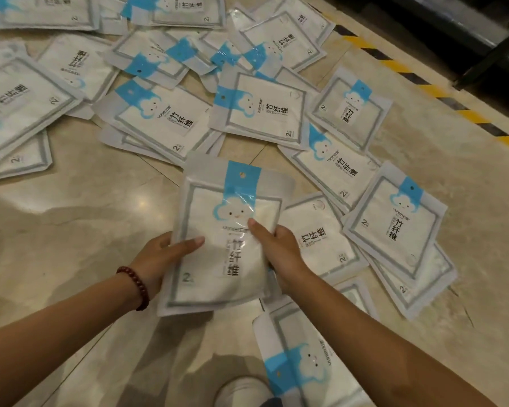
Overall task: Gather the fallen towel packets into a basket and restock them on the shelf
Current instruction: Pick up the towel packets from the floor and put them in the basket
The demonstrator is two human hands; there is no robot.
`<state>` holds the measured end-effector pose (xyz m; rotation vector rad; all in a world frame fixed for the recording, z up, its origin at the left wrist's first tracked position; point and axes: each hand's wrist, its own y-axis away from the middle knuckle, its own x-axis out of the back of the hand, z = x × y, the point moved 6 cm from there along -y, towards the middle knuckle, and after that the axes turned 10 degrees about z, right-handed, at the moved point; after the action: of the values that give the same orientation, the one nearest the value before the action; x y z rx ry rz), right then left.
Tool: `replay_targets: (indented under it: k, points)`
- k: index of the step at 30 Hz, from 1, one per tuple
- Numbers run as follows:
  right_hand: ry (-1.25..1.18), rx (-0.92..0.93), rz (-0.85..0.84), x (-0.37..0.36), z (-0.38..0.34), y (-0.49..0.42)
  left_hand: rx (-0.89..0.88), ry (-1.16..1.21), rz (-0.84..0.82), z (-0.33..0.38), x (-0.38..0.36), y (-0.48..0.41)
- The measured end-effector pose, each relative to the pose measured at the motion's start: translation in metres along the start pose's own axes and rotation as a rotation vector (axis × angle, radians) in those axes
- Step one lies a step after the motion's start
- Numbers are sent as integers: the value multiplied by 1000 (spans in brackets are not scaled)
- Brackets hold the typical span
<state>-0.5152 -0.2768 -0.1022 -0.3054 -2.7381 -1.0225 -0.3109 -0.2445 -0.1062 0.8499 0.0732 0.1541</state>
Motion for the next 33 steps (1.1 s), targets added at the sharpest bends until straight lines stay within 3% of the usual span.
replay_targets:
  k: [3, 6, 8, 11, 14, 20, 23, 26, 28, 33]
  points:
    - [160, 98, -153, -12, -8, 1, -33, -39, 82, 2, 15, 0]
    - [384, 324, -87, 8, -32, -22, -76, -28, 232, 2, 39, -1]
    - [730, 497, 25, 29, -45, -45, -121, -11, 317, 4, 55, 0]
    - [1333, 596, -40, 41, -35, -68, -150, -3, 407, 3, 75, 3]
    - [1582, 674, -53, 36, -19, -69, -148, -4, 431, -1, 84, 3]
    - [1584, 1099, 225, 30, -48, -49, -102, -10, 435, -8, 86, 1]
    - [1538, 1010, 159, 36, -58, -49, -98, -38, 436, -8, 86, 0]
    - [1300, 1086, 243, 43, -88, -34, -84, -43, 449, -9, 87, -1]
    - [1155, 1077, 204, 45, -104, -27, -71, -52, 461, -10, 89, -1]
    - [604, 726, 102, 29, -106, -21, -35, -70, 439, -14, 91, -4]
